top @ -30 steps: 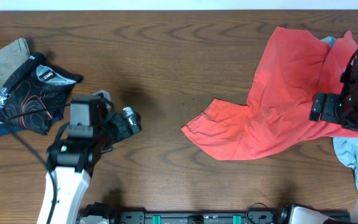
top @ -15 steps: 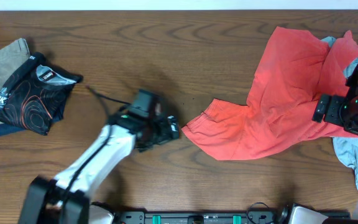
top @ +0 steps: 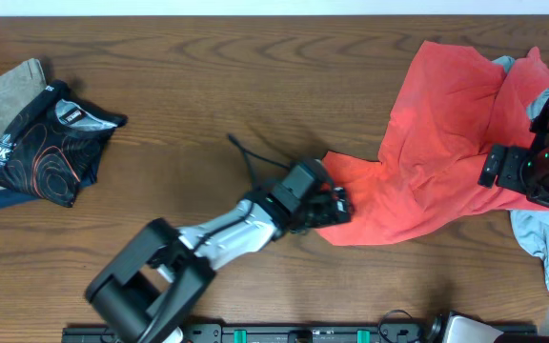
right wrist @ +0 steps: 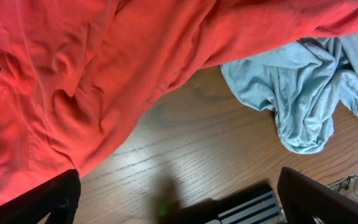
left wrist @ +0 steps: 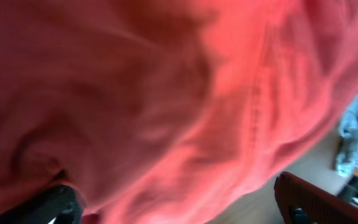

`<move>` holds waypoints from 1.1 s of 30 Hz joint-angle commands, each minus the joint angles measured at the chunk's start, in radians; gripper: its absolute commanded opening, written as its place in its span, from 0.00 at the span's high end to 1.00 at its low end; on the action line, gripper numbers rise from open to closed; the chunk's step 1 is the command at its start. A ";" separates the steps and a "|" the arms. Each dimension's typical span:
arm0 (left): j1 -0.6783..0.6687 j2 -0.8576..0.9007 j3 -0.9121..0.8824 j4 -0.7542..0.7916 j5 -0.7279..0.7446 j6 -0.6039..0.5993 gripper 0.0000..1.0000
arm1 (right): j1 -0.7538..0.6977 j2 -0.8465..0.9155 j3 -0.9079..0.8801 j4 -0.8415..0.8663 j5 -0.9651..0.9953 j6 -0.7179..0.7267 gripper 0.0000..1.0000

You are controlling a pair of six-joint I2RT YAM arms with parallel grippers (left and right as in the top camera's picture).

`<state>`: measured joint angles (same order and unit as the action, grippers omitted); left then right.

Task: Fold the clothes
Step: 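Grasp the shirt's left edge with the left gripper and pull it left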

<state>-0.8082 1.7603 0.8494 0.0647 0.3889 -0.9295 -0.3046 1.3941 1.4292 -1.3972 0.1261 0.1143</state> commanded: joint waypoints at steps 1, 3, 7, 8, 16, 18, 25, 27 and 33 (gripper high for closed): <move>-0.053 0.080 -0.017 0.029 -0.026 -0.037 0.27 | -0.005 -0.001 0.001 0.002 -0.004 0.013 0.01; -0.063 0.084 -0.017 0.034 -0.040 -0.037 0.56 | -0.005 -0.001 0.001 0.003 -0.004 0.013 0.01; -0.047 0.081 -0.017 0.030 -0.039 0.043 0.94 | -0.005 -0.001 0.001 0.010 -0.004 0.013 0.01; -0.035 0.076 -0.017 0.021 -0.035 0.083 0.94 | -0.005 -0.001 0.000 0.013 -0.004 0.013 0.01; 0.205 -0.123 -0.016 -0.105 -0.034 0.268 0.94 | -0.003 -0.001 -0.073 0.104 -0.073 0.042 0.01; 0.293 -0.201 -0.016 -0.117 -0.034 0.267 0.94 | -0.003 -0.001 -0.112 0.133 -0.084 0.043 0.01; 0.533 -0.409 -0.016 -0.120 -0.034 0.267 0.94 | -0.003 -0.001 -0.330 0.362 -0.169 0.047 0.01; 0.573 -0.432 -0.016 -0.120 -0.034 0.267 0.94 | -0.003 -0.001 -0.396 0.449 -0.180 0.055 0.04; 0.664 -0.447 -0.016 -0.113 -0.034 0.267 0.94 | -0.003 0.000 -0.600 0.709 -0.184 0.171 0.37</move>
<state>-0.1734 1.3258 0.8398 -0.0490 0.3649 -0.6788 -0.3046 1.3945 0.8909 -0.7319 -0.0402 0.2024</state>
